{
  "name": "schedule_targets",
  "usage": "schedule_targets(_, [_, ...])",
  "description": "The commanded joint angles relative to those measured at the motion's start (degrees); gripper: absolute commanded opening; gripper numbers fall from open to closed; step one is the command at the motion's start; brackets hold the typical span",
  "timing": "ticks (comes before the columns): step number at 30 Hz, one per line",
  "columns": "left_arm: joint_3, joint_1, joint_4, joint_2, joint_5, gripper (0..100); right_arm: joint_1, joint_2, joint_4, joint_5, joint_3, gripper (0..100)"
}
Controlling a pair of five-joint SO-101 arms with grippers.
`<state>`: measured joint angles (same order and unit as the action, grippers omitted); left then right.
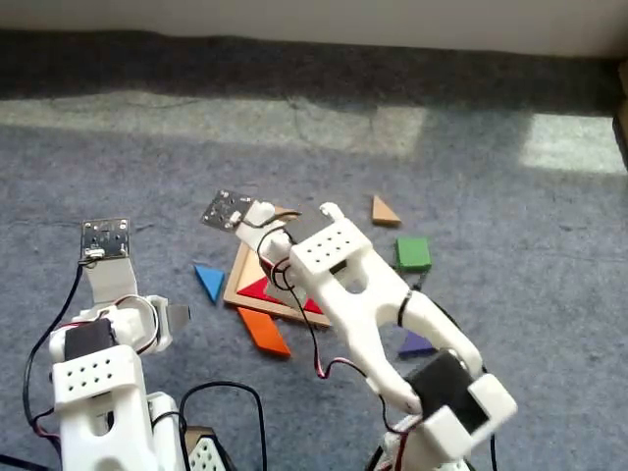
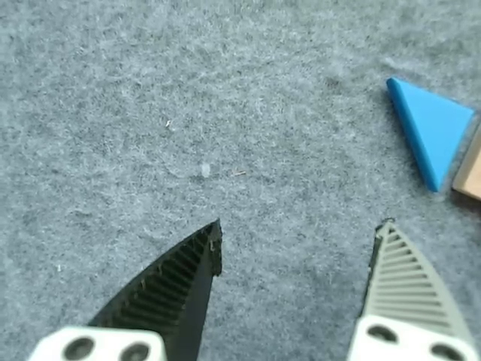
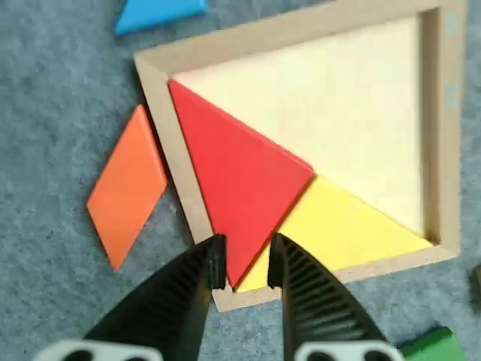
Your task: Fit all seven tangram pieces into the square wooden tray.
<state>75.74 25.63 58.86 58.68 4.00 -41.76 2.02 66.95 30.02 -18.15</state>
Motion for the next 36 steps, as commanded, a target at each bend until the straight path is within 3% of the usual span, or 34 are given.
schedule_targets(1, [-0.13, 0.57, -0.79, -0.22, 0.44, 31, 2.51, 15.78, 1.63, -4.40, -0.57, 9.4])
schedule_targets(9, [-0.13, 0.57, -0.79, -0.22, 0.44, 31, 15.43, 36.44, 2.95, -10.73, -16.31, 9.4])
schedule_targets(14, [-0.04, 0.40, -0.79, -0.22, 0.35, 31, 25.63, 39.96, -2.86, -15.56, -24.31, 9.9])
schedule_targets(16, [-0.04, 0.40, -0.79, -0.22, 0.35, 31, 28.88, 37.76, -5.05, -17.67, -25.80, 11.8])
schedule_targets(22, [-0.04, 0.40, -0.79, -0.22, 0.26, 31, 31.25, 23.87, -6.90, -21.45, -22.11, 31.2])
schedule_targets(36, [-0.04, 0.57, -0.79, -0.22, 0.35, 31, 33.01, -13.14, -6.99, -21.45, 6.99, 32.1])
